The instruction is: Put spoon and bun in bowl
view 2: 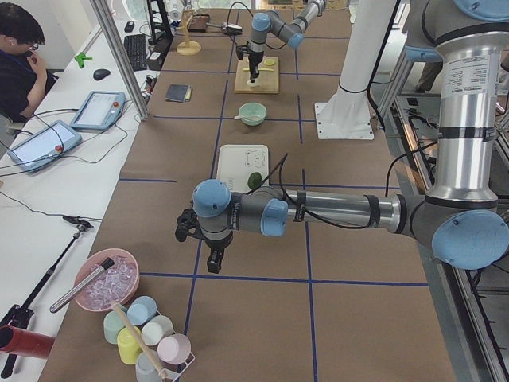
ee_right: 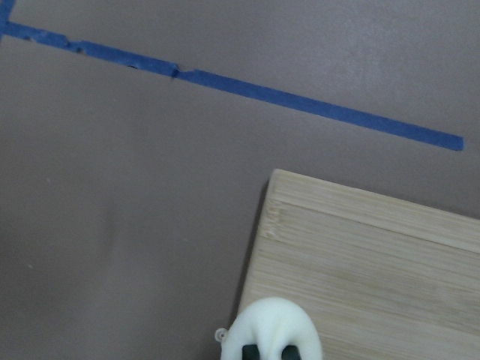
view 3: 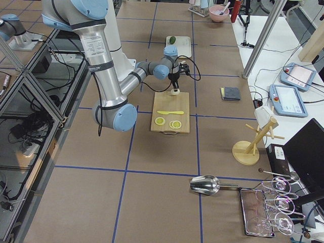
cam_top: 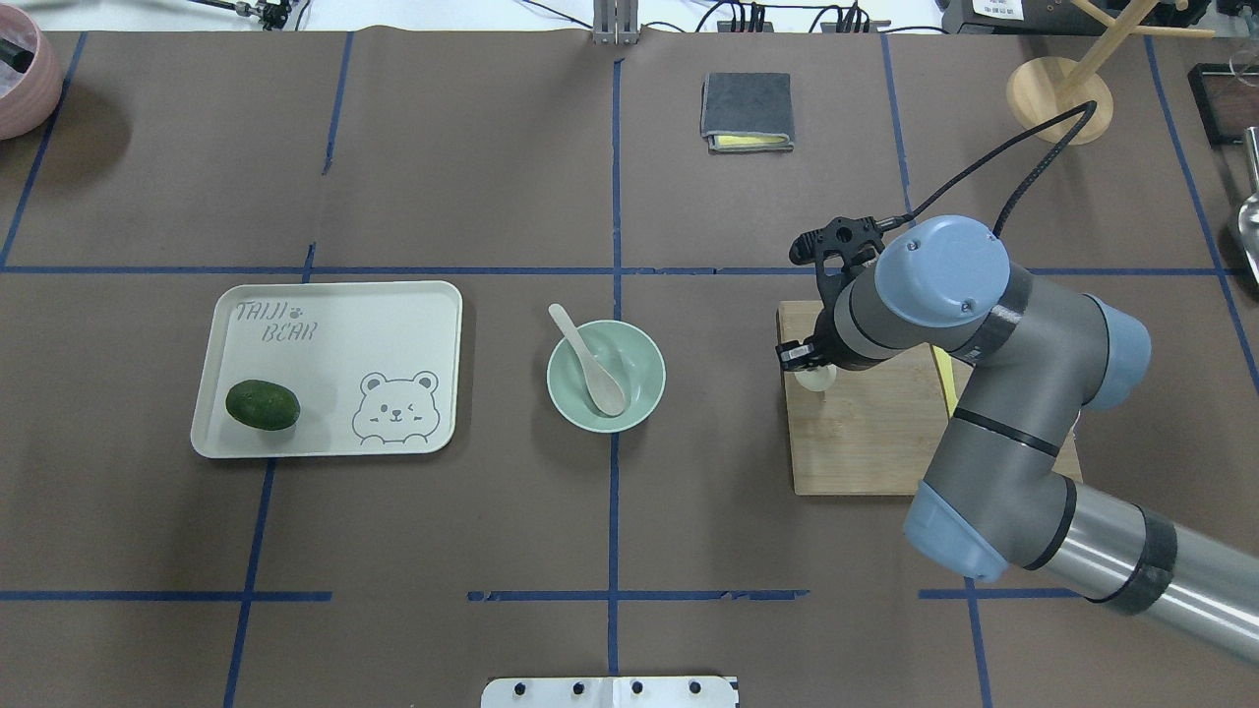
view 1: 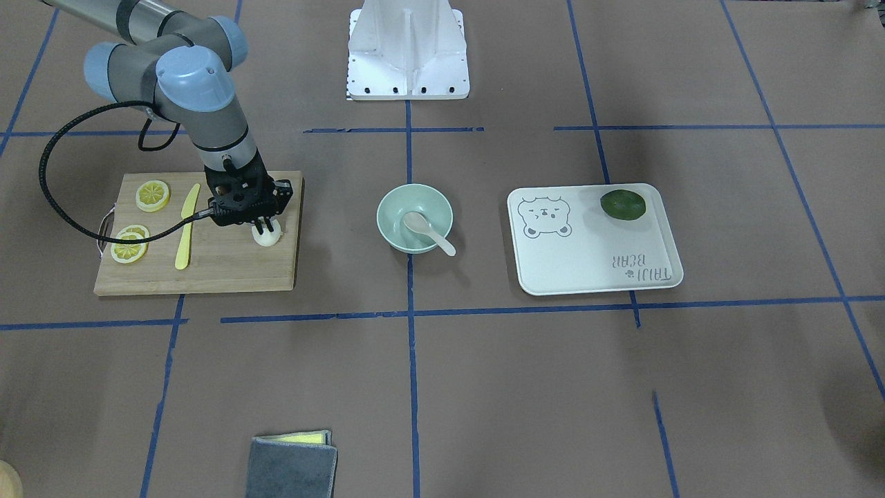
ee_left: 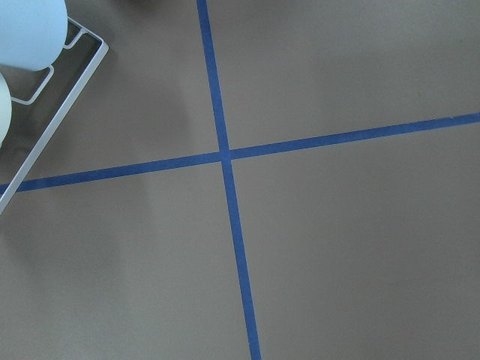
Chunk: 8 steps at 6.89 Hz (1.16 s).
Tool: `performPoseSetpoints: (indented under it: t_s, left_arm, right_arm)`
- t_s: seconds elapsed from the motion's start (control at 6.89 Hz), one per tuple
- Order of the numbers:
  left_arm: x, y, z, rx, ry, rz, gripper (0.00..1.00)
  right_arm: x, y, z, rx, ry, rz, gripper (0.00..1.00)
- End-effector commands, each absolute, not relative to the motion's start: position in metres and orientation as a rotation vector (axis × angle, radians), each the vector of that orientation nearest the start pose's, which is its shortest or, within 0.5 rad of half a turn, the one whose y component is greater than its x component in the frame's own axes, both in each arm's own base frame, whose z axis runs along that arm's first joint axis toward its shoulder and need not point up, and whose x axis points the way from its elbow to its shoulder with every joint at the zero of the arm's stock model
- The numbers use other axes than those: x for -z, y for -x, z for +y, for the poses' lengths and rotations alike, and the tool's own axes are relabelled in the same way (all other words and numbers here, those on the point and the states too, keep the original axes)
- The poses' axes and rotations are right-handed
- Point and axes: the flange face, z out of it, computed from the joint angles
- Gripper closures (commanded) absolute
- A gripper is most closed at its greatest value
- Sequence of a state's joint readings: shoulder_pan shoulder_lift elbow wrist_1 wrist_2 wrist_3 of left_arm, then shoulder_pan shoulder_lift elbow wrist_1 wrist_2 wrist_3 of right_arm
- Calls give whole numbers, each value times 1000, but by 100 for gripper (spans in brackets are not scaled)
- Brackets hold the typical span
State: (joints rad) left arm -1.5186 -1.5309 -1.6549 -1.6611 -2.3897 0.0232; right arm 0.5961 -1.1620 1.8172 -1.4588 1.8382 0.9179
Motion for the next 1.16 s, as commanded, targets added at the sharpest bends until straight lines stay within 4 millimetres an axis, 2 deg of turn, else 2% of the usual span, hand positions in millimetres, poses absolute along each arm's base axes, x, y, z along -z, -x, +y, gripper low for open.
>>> performPoseSetpoints:
  t_s: [0.0,0.15,0.29,0.44,0.58,0.73,0.87,1.02]
  left_arm:
    - [-620,35,-485,-128,-120,817,0]
    - [-618,35,-486,-130,-124,817,0]
    - [-617,35,-486,-130,-126,817,0]
    - [-617,35,-486,-130,-126,817,0]
    - [-617,35,-486,-132,-125,817,0]
    - [-617,35,-486,-132,-125,817,0]
    - [-617,35,-486,-130,-124,819,0]
    - [-617,35,-486,-131,-126,819,0]
  right_arm:
    - [-235,470,-443,79,-208,-785,100]
    - [-195,487,-438,29,-187,-821,100]
    - [-161,515,-436,-4,-197,-834,100]
    - [-140,557,-439,-52,-202,-808,100]
    - [-132,593,-429,-60,-200,-784,100]
    - [-136,609,-419,-84,-209,-763,100]
    - [-140,614,-412,-74,-203,-760,57]
    - [-144,615,-410,-66,-203,-753,9]
